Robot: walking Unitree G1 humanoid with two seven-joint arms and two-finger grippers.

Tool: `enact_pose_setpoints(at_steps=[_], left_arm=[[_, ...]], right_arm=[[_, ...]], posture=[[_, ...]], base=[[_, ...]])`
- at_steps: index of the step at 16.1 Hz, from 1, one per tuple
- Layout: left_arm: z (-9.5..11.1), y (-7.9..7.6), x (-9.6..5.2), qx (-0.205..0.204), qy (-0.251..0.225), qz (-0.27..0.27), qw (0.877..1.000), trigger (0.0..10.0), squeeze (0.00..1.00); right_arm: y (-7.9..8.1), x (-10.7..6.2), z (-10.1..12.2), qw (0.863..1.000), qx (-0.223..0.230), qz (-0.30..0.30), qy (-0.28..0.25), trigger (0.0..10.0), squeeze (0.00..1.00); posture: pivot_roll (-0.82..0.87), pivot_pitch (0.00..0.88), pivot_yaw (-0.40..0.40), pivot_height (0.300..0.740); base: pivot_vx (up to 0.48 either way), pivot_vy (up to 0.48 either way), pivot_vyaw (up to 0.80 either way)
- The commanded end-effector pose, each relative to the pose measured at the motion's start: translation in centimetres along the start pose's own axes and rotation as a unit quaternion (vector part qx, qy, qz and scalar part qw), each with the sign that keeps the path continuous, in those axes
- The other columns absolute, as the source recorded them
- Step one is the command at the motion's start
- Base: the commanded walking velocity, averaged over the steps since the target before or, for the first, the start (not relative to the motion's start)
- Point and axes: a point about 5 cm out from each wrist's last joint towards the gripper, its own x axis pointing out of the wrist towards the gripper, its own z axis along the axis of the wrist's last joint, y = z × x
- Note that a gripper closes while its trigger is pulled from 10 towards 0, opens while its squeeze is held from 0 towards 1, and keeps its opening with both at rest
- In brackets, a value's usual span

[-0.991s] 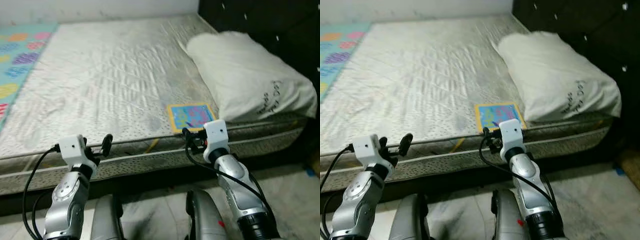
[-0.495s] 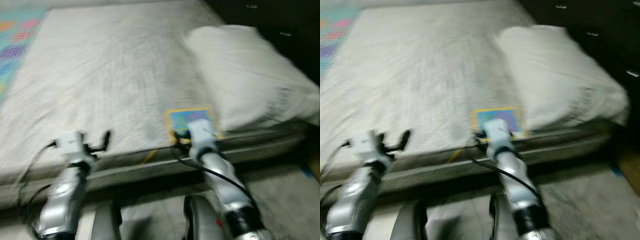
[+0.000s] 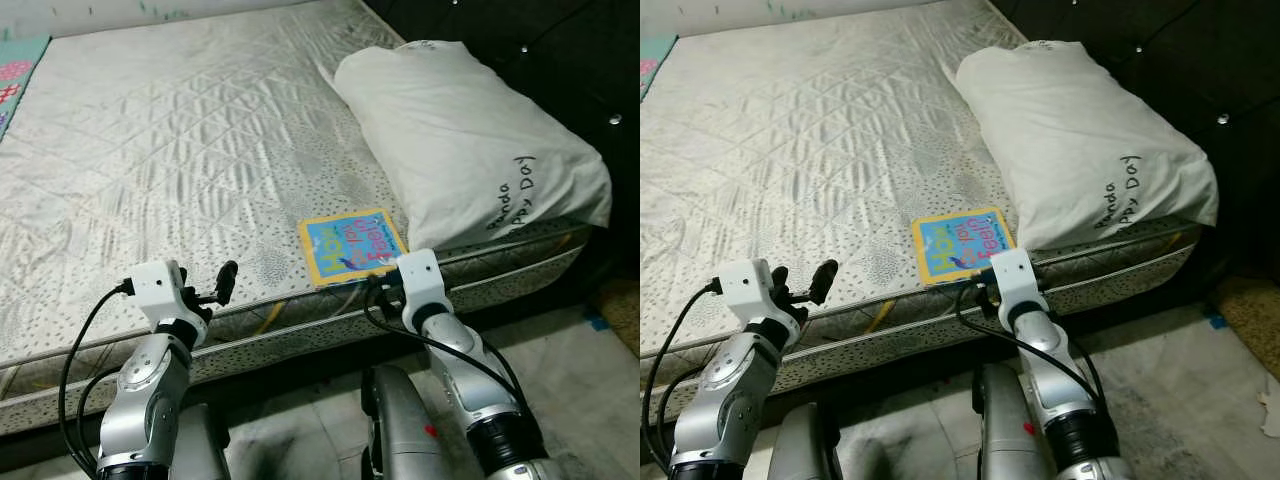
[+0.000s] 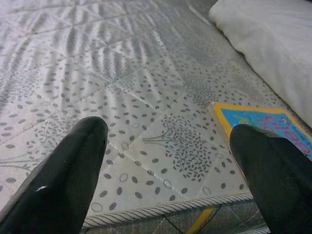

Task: Clean up the room

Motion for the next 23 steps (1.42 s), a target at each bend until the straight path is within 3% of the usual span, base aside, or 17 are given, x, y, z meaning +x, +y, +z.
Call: enact_pose_setpoints(at_steps=[1, 4, 7, 12, 23], left_arm=[[0.0, 0.2, -0.3, 0.007, 0.005, 0.006, 1.000, 10.0, 0.00], [-0.5, 0.3, -0.6, 0.007, 0.018, 0.006, 1.000, 10.0, 0.00], [-0.6, 0.2, -0.6, 0.007, 0.023, 0.006, 1.000, 10.0, 0.00], [-0.8, -0.3, -0.6, 0.008, 0.038, -0.008, 0.999, 10.0, 0.00], [-0.8, -0.3, -0.6, 0.008, 0.038, -0.008, 0.999, 10.0, 0.00]], right_arm=[[0.7, 0.2, -0.5, 0.999, -0.004, 0.027, 0.028, 10.0, 0.00], [2.0, -0.4, -1.3, 0.993, 0.007, 0.102, 0.056, 10.0, 0.00], [2.5, -0.7, -1.0, 0.992, 0.015, 0.120, 0.047, 10.0, 0.00], [5.2, -0.6, -0.3, 0.984, 0.027, 0.169, 0.042, 10.0, 0.00], [5.2, -0.6, -0.3, 0.984, 0.027, 0.169, 0.042, 10.0, 0.00]], posture=[[-0.15, 0.144, 0.018, 0.549], [-0.15, 0.161, 0.015, 0.549], [-0.15, 0.169, 0.019, 0.549], [-0.14, 0.170, 0.030, 0.549], [-0.14, 0.170, 0.030, 0.549]], base=[[0.000, 0.000, 0.00], [0.000, 0.000, 0.00], [0.000, 0.000, 0.00], [0.000, 0.000, 0.00], [0.000, 0.000, 0.00]])
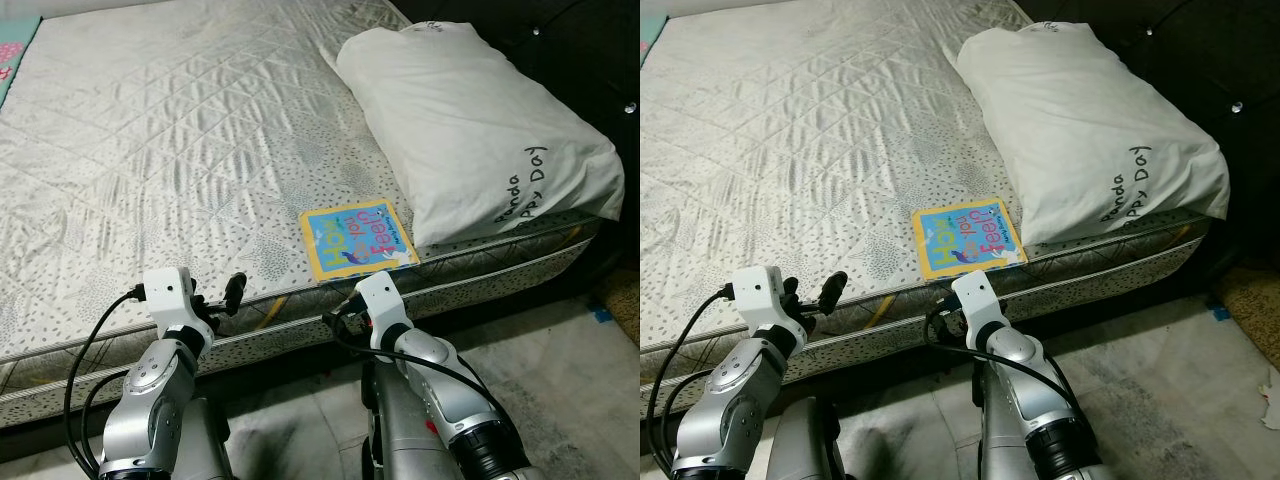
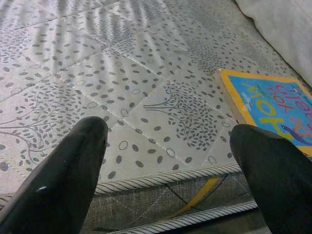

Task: Clean up the room

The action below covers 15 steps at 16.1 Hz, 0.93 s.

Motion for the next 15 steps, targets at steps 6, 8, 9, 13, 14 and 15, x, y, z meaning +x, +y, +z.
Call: enact_pose_setpoints(at_steps=[6, 8, 9, 13, 14, 15], left_arm=[[-0.1, 0.5, -1.0, 0.010, 0.009, 0.007, 1.000, 10.0, 0.00], [-0.4, 0.7, -2.1, 0.019, 0.024, 0.013, 0.999, 10.0, 0.00], [-0.4, 0.8, -2.1, 0.020, 0.025, 0.013, 0.999, 10.0, 0.00], [-0.1, 1.0, -2.6, 0.022, 0.029, 0.017, 0.999, 10.0, 0.00], [-0.1, 1.0, -2.6, 0.022, 0.031, 0.018, 0.999, 10.0, 0.00], [-0.2, 1.1, -3.0, 0.022, 0.034, 0.020, 0.999, 10.0, 0.00]], right_arm=[[0.5, 1.3, 0.9, 0.999, 0.014, -0.013, -0.026, 10.0, 0.00], [1.4, 2.9, 2.1, 0.997, 0.037, -0.033, -0.062, 10.0, 0.00], [1.6, 2.9, 2.2, 0.997, 0.038, -0.032, -0.065, 10.0, 0.00], [1.6, 3.5, 1.6, 0.996, 0.038, -0.037, -0.066, 10.0, 0.00], [1.6, 3.5, 1.5, 0.997, 0.037, -0.038, -0.064, 10.0, 0.00], [1.7, 3.5, 1.4, 0.997, 0.036, -0.039, -0.062, 10.0, 0.00]], posture=[[-0.07, 0.189, 0.021, 0.549], [-0.07, 0.184, 0.022, 0.549], [-0.07, 0.182, 0.021, 0.549], [-0.05, 0.181, 0.018, 0.549], [-0.05, 0.182, 0.017, 0.549], [-0.04, 0.188, 0.016, 0.549]], base=[[0.000, 0.000, 0.00], [0.000, 0.000, 0.00], [0.000, 0.000, 0.00], [0.000, 0.000, 0.00], [0.000, 0.000, 0.00], [0.000, 0.000, 0.00]])
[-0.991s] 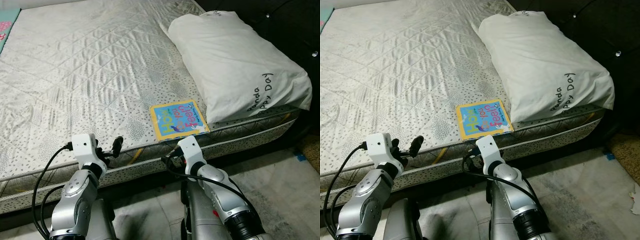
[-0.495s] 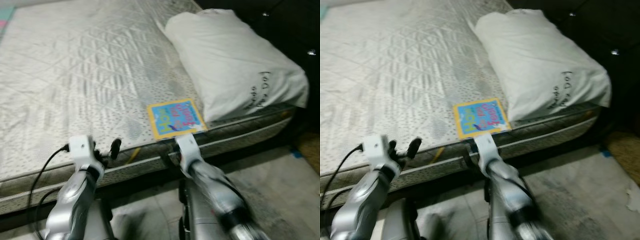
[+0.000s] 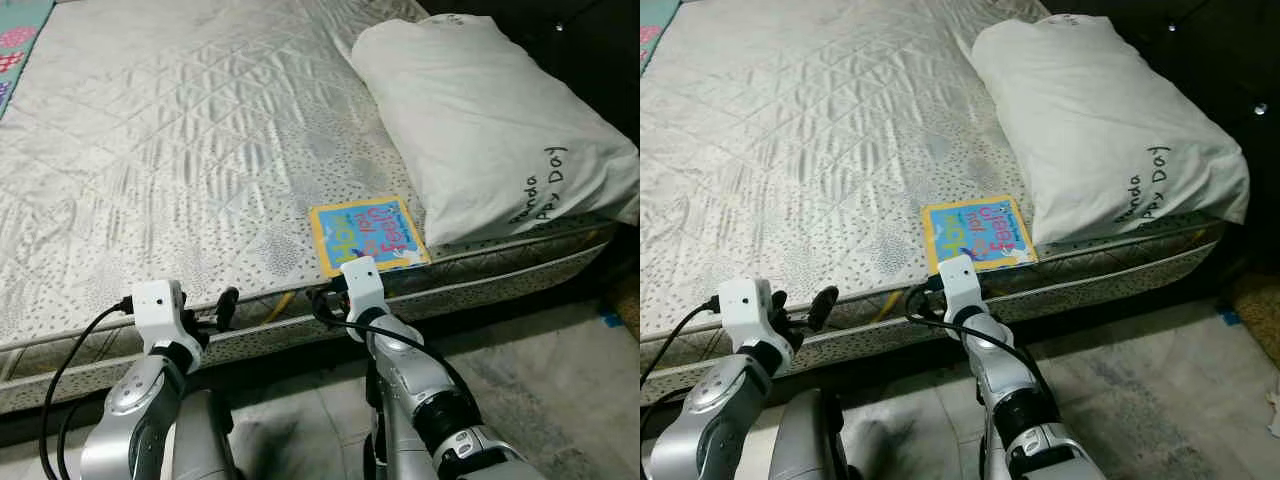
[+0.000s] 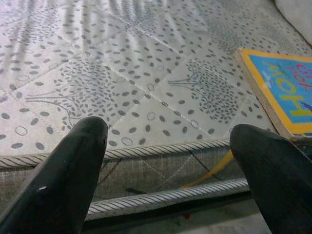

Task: Clean up the room

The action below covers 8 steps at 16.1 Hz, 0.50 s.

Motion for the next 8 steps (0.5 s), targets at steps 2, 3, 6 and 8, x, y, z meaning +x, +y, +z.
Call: enact_pose_setpoints(at_steps=[2, 3, 6, 8], left_arm=[[-0.1, 0.5, -1.0, 0.005, 0.010, 0.013, 1.000, 10.0, 0.00], [-0.2, 0.5, -1.3, 0.004, 0.013, 0.014, 1.000, 10.0, 0.00], [-0.3, 0.7, -2.0, 0.004, 0.018, 0.018, 1.000, 10.0, 0.00], [-0.4, 0.8, -2.4, 0.003, 0.024, 0.022, 0.999, 10.0, 0.00]], right_arm=[[0.6, 0.4, 0.0, 1.000, 0.000, 0.004, -0.003, 10.0, 0.00], [0.8, 0.5, 0.0, 1.000, 0.001, 0.003, -0.003, 10.0, 0.00], [0.9, 0.6, 0.0, 1.000, 0.005, -0.001, -0.006, 10.0, 0.00], [0.7, 0.8, 0.2, 1.000, 0.001, -0.011, -0.007, 10.0, 0.00]], posture=[[-0.03, 0.198, 0.015, 0.549], [-0.03, 0.205, 0.015, 0.549], [-0.02, 0.218, 0.016, 0.549], [-0.02, 0.230, 0.019, 0.549]], base=[[0.000, 0.000, 0.00], [0.000, 0.000, 0.00], [0.000, 0.000, 0.00], [0.000, 0.000, 0.00]])
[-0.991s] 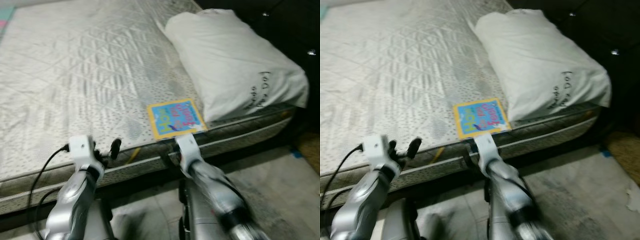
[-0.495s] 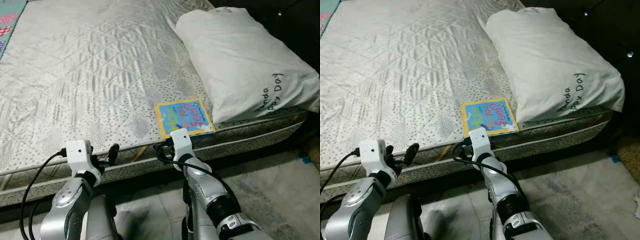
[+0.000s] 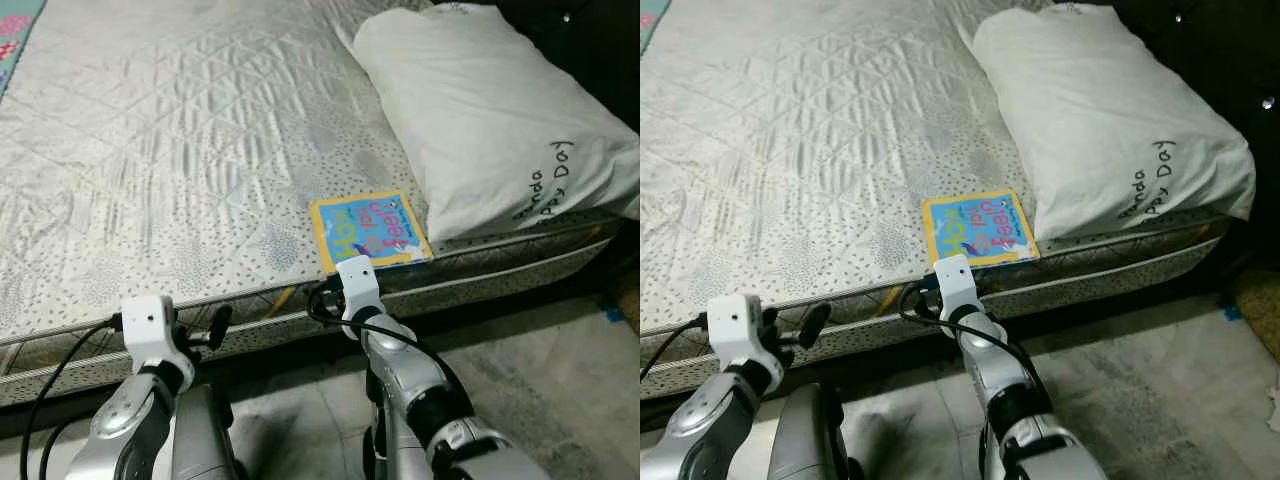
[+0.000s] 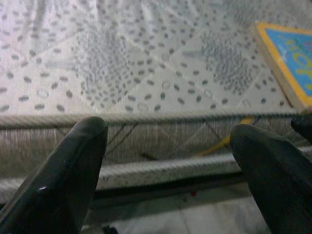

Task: Clean up the room

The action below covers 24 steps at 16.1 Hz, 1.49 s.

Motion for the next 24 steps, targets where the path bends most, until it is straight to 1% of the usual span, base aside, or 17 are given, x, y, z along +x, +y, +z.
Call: enact_pose_setpoints(at_steps=[1, 2, 4, 10, 13, 16, 18, 21, 24], left_arm=[[0.1, 0.4, -0.5, 0.002, 0.002, 0.008, 1.000, 10.0, 0.00], [0.1, 0.4, -0.6, 0.001, 0.005, 0.009, 1.000, 10.0, 0.00], [0.0, 0.5, -1.0, 0.000, 0.010, 0.010, 1.000, 10.0, 0.00], [-0.1, 0.6, -1.3, 0.002, 0.019, 0.010, 1.000, 10.0, 0.00], [-0.1, 0.6, -1.2, 0.003, 0.020, 0.009, 1.000, 10.0, 0.00], [0.0, 0.6, -1.0, 0.004, 0.020, 0.006, 1.000, 10.0, 0.00], [0.0, 0.6, -0.8, 0.004, 0.021, 0.006, 1.000, 10.0, 0.00], [0.0, 0.6, -0.7, 0.005, 0.021, 0.005, 1.000, 10.0, 0.00], [0.0, 0.6, -0.7, 0.004, 0.021, 0.006, 1.000, 10.0, 0.00]], right_arm=[[0.2, 0.1, 0.1, 1.000, 0.003, -0.004, -0.003, 10.0, 0.00], [-0.2, 0.2, 0.3, 1.000, -0.002, -0.019, -0.003, 10.0, 0.00], [-0.6, 0.3, 0.5, 1.000, -0.002, -0.029, -0.005, 10.0, 0.00], [-0.7, 0.5, 0.6, 0.999, -0.004, -0.041, -0.006, 10.0, 0.00], [-2.2, 0.2, 1.6, 0.996, 0.004, -0.078, -0.050, 10.0, 0.00], [-3.8, -0.2, 2.4, 0.990, -0.007, -0.118, -0.077, 10.0, 0.00], [-4.1, -0.2, 2.2, 0.989, -0.012, -0.126, -0.072, 10.0, 0.00], [-4.4, -0.4, 1.3, 0.989, -0.022, -0.134, -0.053, 10.0, 0.00], [-4.3, -0.6, 1.0, 0.990, -0.017, -0.133, -0.049, 10.0, 0.00]], posture=[[-0.01, 0.232, 0.019, 0.549], [-0.01, 0.235, 0.020, 0.549], [-0.01, 0.244, 0.026, 0.549], [0.00, 0.249, 0.033, 0.549], [-0.01, 0.242, 0.035, 0.549], [-0.01, 0.237, 0.036, 0.549], [-0.02, 0.235, 0.038, 0.549], [-0.02, 0.235, 0.038, 0.549], [-0.02, 0.234, 0.037, 0.549]], base=[[0.000, 0.000, 0.00], [0.000, 0.000, 0.00], [0.000, 0.000, 0.00], [0.000, 0.000, 0.00], [0.000, 0.000, 0.00], [0.000, 0.000, 0.00], [0.000, 0.000, 0.00], [0.000, 0.000, 0.00], [0.000, 0.000, 0.00]])
